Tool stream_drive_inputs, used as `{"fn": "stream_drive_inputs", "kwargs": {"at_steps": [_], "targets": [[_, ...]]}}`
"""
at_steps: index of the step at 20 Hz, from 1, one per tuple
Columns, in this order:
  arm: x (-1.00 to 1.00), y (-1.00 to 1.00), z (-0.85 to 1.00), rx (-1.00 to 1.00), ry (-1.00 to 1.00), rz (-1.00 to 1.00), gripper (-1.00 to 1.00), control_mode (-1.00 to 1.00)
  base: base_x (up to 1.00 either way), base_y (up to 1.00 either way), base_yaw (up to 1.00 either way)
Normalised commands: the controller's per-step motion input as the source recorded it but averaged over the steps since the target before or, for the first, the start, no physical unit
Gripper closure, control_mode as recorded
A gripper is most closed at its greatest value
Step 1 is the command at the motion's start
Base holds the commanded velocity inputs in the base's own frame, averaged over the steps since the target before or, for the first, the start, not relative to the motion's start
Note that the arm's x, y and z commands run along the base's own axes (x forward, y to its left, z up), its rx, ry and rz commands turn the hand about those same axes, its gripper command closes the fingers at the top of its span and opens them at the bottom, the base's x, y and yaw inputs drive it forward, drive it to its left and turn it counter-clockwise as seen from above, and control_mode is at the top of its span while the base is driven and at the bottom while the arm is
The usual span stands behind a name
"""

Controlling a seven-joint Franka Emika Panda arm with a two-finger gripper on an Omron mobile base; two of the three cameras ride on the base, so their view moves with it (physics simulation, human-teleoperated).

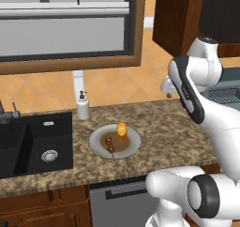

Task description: Pick up the kebab skewer and baguette bread, and place them inside the toaster oven. Close the toaster oven door and start by setting the timer.

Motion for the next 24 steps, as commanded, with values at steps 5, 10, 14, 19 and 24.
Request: {"fn": "stream_drive_inputs", "kwargs": {"at_steps": [5, 10, 14, 19, 24], "targets": [[-0.54, -0.88, -0.04, 0.00, -0.06, 0.00, -1.00, -1.00, 0.00, 0.00, 0.00], [-0.77, -0.96, -0.10, 0.00, -0.14, 0.00, -1.00, -1.00, 0.00, 0.00, 0.00], [-0.17, -0.99, -0.02, 0.00, -0.13, 0.00, -1.00, -1.00, 0.00, 0.00, 0.00], [0.00, -0.96, 0.00, 0.00, -0.06, 0.00, -1.00, -1.00, 0.00, 0.00, 0.00], [0.14, -0.76, -0.09, 0.00, -0.03, 0.00, -1.00, -1.00, 0.00, 0.00, 0.00]]}}
